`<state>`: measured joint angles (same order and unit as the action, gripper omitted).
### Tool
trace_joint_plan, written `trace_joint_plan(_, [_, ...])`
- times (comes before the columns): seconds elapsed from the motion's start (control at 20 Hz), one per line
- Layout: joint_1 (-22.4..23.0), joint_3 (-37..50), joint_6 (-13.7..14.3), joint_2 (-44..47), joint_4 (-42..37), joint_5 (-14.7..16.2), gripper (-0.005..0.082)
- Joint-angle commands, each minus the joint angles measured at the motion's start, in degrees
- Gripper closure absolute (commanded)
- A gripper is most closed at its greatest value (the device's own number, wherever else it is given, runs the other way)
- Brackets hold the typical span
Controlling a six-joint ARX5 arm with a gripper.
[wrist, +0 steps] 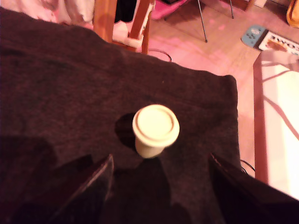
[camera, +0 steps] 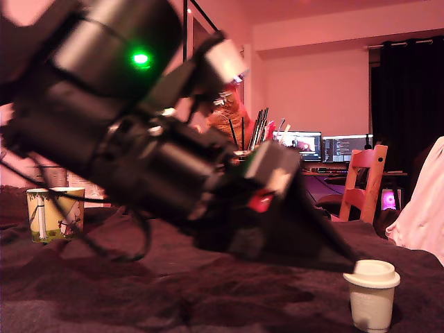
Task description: Pick up the coffee capsules on the table and drop them inside the coffee cup
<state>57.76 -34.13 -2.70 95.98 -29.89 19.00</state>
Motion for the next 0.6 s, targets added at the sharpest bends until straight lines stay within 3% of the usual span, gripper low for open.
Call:
trace_joint_plan(0.0, [0.28, -1.75, -0.35, 2.14, 1.18, 0.02, 0.0183])
trace_joint_plan(0.55, [0.92, -9.86, -0.31, 6.84, 9.14, 0.0, 0.0183])
